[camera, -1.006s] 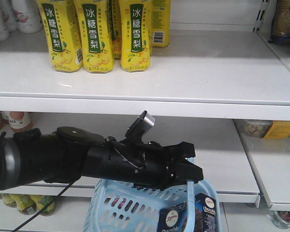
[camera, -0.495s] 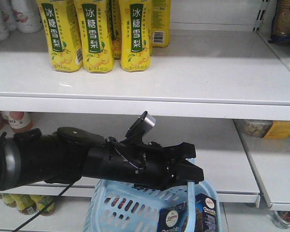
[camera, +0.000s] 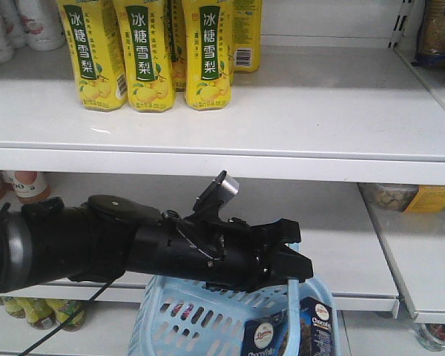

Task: Left arm holds basket, right arm returns cookies
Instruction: 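Lower the open right gripper into the basket toward the cookie box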

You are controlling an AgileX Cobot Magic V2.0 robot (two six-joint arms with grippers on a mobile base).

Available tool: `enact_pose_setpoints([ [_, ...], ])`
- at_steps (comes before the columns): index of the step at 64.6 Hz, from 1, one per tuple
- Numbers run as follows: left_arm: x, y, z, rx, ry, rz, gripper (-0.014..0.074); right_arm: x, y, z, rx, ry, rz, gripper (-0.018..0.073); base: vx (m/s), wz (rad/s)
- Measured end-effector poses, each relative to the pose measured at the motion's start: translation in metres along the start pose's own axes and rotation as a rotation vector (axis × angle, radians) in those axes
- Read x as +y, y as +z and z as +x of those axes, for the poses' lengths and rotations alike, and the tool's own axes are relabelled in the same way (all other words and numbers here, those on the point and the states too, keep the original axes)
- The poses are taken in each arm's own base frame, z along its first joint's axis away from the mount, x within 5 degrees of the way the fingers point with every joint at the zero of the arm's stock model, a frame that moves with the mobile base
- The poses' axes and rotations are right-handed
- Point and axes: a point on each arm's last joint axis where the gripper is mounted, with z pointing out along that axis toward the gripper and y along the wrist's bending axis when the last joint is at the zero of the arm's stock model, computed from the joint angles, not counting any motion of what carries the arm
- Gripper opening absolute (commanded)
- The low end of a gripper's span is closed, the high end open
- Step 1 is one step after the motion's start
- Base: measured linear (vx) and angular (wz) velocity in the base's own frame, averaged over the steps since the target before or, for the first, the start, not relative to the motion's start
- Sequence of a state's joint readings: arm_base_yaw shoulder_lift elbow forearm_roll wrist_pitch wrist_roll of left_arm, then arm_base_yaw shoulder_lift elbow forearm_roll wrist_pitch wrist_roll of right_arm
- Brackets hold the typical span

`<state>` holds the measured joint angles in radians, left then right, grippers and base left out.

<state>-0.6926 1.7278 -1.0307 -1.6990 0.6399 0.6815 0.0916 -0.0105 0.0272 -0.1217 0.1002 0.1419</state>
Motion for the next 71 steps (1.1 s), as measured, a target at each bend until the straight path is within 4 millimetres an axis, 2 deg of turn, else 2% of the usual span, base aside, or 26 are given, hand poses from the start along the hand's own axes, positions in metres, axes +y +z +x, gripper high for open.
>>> enact_pose_setpoints([
  [18,0.000,0.000,0.000,0.000,0.000,0.000,-0.0006,0.001,-0.001,-0.007,-0.048,0.002,-0.005,-0.0008,0.00,0.00],
  [22,0.000,0.000,0.000,0.000,0.000,0.000,-0.0006,0.001,-0.003,-0.018,-0.075,0.004,-0.005,-0.0008,0.00,0.00],
  [28,0.000,0.000,0.000,0.000,0.000,0.000,-0.0006,0.001,-0.004,-0.047,-0.118,0.006,-0.006,-0.0008,0.00,0.00],
  [33,0.000,0.000,0.000,0.000,0.000,0.000,-0.0006,0.001,0.003,-0.066,-0.075,0.009,-0.002,-0.0008,0.00,0.00],
  [39,0.000,0.000,0.000,0.000,0.000,0.000,-0.0006,0.002,0.018,-0.077,0.035,0.026,0.005,-0.0008,0.00,0.00],
  [45,0.000,0.000,0.000,0.000,0.000,0.000,-0.0006,0.002,0.035,-0.078,0.129,0.049,0.006,-0.0008,0.00,0.00],
  [56,0.000,0.000,0.000,0.000,0.000,0.000,-0.0006,0.002,0.060,-0.065,0.257,0.058,0.010,-0.0008,0.00,0.00],
  [71,0.000,0.000,0.000,0.000,0.000,0.000,-0.0006,0.003,0.078,-0.055,0.322,0.136,0.018,0.0010,0.00,0.00],
])
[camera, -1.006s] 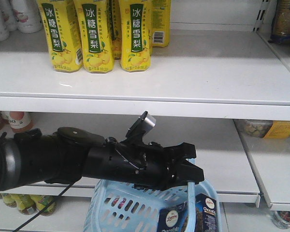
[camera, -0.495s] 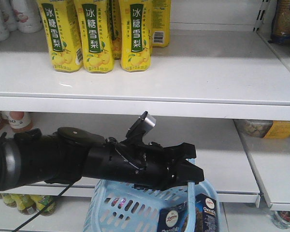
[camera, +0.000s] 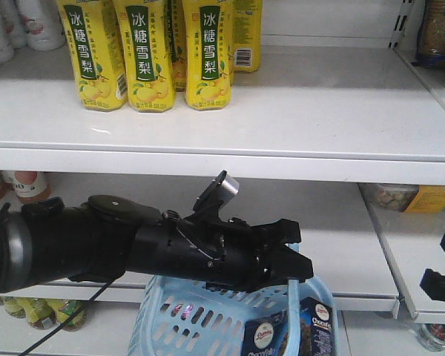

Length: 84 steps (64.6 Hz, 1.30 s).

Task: Left arm holds basket, right arm returns cookies
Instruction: 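Lower the open right gripper into the basket toward the cookie box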

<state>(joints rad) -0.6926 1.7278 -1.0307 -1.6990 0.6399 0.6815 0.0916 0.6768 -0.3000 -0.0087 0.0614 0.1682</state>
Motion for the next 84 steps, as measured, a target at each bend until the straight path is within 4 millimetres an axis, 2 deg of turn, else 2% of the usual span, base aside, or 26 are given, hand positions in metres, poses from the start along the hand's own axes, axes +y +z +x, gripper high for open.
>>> enact_pose_setpoints([
  [10,0.000,0.000,0.000,0.000,0.000,0.000,-0.0006,0.000,0.004,0.003,0.029,0.035,0.003,0.0102,0.00,0.00],
  [19,0.000,0.000,0.000,0.000,0.000,0.000,-0.0006,0.000,0.004,0.005,0.058,0.062,0.006,0.0239,0.00,0.00],
  [29,0.000,0.000,0.000,0.000,0.000,0.000,-0.0006,0.001,0.004,0.008,0.089,0.175,0.001,0.0384,0.00,0.00],
  [35,0.000,0.000,0.000,0.000,0.000,0.000,-0.0006,0.001,0.004,0.009,0.104,0.230,-0.003,0.0438,0.00,0.00],
  [44,0.000,0.000,0.000,0.000,0.000,0.000,-0.0006,0.005,0.006,0.012,0.135,0.268,-0.025,0.0452,0.00,0.00],
  [52,0.000,0.000,0.000,0.000,0.000,0.000,-0.0006,0.017,0.012,0.022,0.238,0.263,-0.083,0.0452,0.00,0.00],
  [73,0.000,0.000,0.000,0.000,0.000,0.000,-0.0006,0.056,0.030,0.063,0.598,0.234,-0.198,0.0452,0.00,0.00],
  [84,0.000,0.000,0.000,0.000,0.000,0.000,-0.0006,0.063,0.036,0.079,0.708,0.209,-0.184,0.0452,0.00,0.00],
])
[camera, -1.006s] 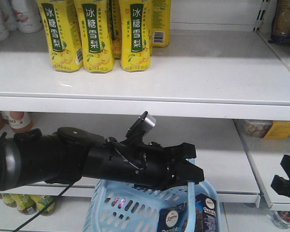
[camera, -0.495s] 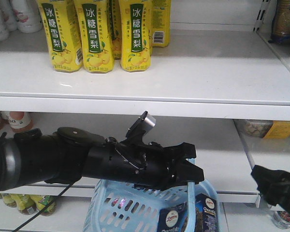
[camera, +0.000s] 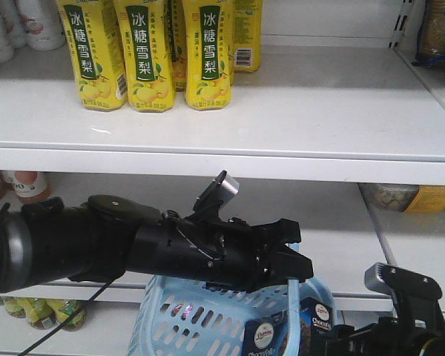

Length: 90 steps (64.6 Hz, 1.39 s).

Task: Left arm holds basket, right arm returns cookies
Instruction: 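Lower the open right gripper into the basket toward the cookie box, then close the right gripper on the Chocofello cookie box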

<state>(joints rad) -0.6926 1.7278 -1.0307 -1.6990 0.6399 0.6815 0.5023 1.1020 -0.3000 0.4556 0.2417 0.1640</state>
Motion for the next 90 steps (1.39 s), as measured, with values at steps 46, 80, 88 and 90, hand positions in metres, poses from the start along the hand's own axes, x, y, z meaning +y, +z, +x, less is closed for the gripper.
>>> enact_pose_setpoints([
  [46,0.000,0.000,0.000,0.000,0.000,0.000,-0.0006,0.008,0.029,-0.012,0.123,-0.024,0.045,0.0474,0.00,0.00],
  [80,0.000,0.000,0.000,0.001,0.001,0.000,-0.0006,0.018,0.050,-0.025,0.179,-0.085,0.038,0.0473,0.00,0.00],
  [88,0.000,0.000,0.000,0.001,0.001,0.000,-0.0006,0.022,0.055,-0.029,0.181,-0.076,0.024,0.0472,0.00,0.00],
  [90,0.000,0.000,0.000,0.001,0.001,0.000,-0.0006,0.022,0.057,-0.030,0.184,-0.074,0.021,0.0472,0.00,0.00],
])
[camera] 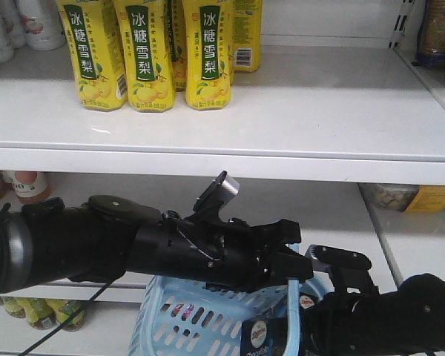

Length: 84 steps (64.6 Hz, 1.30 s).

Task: Left arm holds basket, right arm returns cookies
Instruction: 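Close the right gripper on the Chocofello cookie box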

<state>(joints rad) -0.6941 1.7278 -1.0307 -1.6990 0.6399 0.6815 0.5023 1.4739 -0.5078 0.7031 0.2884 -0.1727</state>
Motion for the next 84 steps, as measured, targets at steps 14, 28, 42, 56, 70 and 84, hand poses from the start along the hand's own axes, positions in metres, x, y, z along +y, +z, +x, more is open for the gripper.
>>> enact_pose_setpoints([
  [14,0.000,0.000,0.000,-0.001,0.000,-0.001,-0.0006,0.004,0.015,-0.008,0.028,0.004,-0.013,0.0470,0.00,0.00],
  [28,0.000,0.000,0.000,-0.001,0.000,-0.001,-0.0006,0.005,0.023,-0.011,0.041,0.003,-0.020,0.0388,0.00,0.00],
  [42,0.000,0.000,0.000,-0.001,0.000,-0.001,-0.0006,0.005,0.023,-0.011,0.041,0.002,-0.022,0.0249,0.00,0.00],
  [56,0.000,0.000,0.000,-0.001,0.000,-0.001,-0.0006,0.005,0.023,-0.011,0.042,0.002,-0.022,0.0194,0.00,0.00],
  [70,0.000,0.000,0.000,-0.001,0.000,-0.001,-0.0006,0.005,0.021,-0.010,0.035,0.009,-0.026,0.0196,0.00,0.00],
  [84,0.000,0.000,0.000,-0.001,0.000,-0.001,-0.0006,0.003,0.007,-0.005,-0.020,0.008,-0.033,0.0196,0.00,0.00],
])
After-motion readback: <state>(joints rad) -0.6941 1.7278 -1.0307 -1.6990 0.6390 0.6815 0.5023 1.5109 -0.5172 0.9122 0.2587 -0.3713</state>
